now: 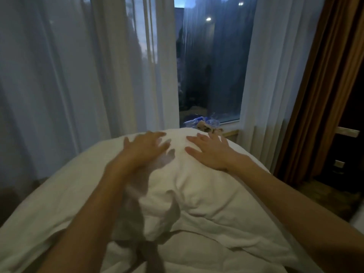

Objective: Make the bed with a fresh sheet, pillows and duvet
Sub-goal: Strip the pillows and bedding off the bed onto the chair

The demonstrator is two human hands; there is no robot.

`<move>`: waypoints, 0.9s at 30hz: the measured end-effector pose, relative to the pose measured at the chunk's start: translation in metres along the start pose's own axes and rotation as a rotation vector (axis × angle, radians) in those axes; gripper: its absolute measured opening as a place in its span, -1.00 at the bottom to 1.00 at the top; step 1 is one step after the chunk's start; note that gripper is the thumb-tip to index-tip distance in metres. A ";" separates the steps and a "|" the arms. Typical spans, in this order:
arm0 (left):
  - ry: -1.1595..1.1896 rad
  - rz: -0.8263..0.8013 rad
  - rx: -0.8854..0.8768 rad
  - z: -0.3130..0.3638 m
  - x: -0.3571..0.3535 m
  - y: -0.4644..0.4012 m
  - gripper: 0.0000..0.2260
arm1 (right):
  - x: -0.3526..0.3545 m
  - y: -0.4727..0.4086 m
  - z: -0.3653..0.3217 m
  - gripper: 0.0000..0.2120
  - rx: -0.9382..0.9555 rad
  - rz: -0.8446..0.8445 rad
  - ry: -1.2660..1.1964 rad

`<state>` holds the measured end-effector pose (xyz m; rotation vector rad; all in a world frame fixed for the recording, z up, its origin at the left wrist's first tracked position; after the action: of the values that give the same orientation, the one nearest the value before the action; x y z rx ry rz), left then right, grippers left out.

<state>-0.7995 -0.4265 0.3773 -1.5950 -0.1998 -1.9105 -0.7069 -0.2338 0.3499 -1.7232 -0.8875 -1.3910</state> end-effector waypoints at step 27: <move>-0.306 -0.057 -0.048 0.082 -0.042 -0.033 -0.50 | -0.003 0.093 0.096 -0.47 -0.365 0.152 -0.025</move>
<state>-0.7468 -0.3443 0.3683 -1.9286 -0.3317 -1.7156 -0.5822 -0.1960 0.3228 -2.0352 -0.5233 -1.4983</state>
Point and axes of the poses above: each hand's wrist, its own y-axis away from the middle knuckle, its own x-axis out of the back of the hand, z = x × y, the point moved 1 cm from there along -y, towards the middle knuckle, and after that the axes turned 13 degrees about -x, right-handed, at the moved point
